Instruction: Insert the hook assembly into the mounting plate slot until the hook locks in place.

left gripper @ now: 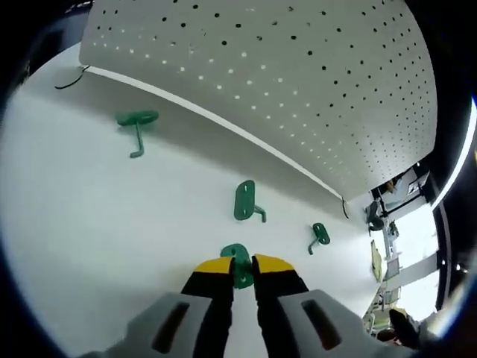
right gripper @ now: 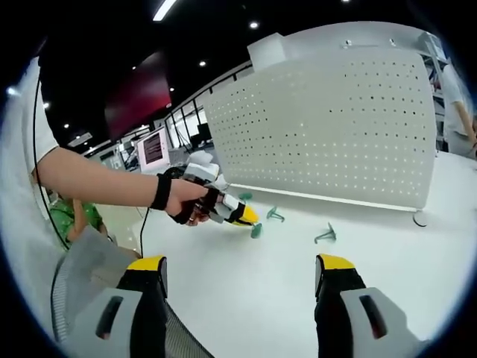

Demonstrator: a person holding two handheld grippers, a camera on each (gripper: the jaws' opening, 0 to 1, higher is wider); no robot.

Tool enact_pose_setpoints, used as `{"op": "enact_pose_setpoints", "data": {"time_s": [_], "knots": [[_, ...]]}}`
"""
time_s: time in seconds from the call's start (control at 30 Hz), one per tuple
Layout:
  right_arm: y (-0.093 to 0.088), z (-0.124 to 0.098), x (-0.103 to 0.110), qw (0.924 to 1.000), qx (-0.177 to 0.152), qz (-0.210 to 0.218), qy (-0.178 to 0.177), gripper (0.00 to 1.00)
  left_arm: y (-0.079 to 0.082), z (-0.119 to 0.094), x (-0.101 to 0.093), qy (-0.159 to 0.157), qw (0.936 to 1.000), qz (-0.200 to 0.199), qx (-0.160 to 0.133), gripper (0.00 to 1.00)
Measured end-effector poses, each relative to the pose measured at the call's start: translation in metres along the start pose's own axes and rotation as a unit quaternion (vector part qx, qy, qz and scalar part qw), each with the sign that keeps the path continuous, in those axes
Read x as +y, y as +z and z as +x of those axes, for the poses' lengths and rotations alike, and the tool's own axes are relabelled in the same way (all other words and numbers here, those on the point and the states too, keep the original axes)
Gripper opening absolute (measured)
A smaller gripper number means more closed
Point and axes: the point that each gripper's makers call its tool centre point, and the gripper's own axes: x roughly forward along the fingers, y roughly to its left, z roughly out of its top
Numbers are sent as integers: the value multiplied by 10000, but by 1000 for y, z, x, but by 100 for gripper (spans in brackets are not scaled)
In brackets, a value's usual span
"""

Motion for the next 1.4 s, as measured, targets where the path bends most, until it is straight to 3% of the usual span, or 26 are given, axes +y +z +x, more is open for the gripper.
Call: {"op": "enact_pose_setpoints", "data": {"time_s": [0.33, 0.43, 0.67, 0.9, 1.07, 1.3, 1.4], "knots": [[4, 2, 0, 10000, -56, 22, 10, 83, 2, -1, 1, -33, 10000, -3, -46, 4], [3, 2, 1, 10000, -49, 17, 22, 83, -1, -3, -1, -53, 9995, 308, -61, 3], [3, 2, 2, 10000, -47, 18, 25, 83, 1, -10, -16, -229, 9948, 944, -313, 2], [5, 5, 6, 9999, -17, -45, 109, 82, 12, -19, -17, -216, 9885, 1382, -580, 2], [7, 7, 10, 9998, 2, -79, 172, 80, 17, -28, -28, -431, 9853, 1474, -743, 1], [10, 8, 15, 9996, -17, -135, 246, 80, 27, -44, -33, -421, 9806, 1549, -1127, 1], [11, 8, 17, 9996, -37, -138, 258, 79, 33, -50, -37, -386, 9748, 1711, -1375, 1]]}}
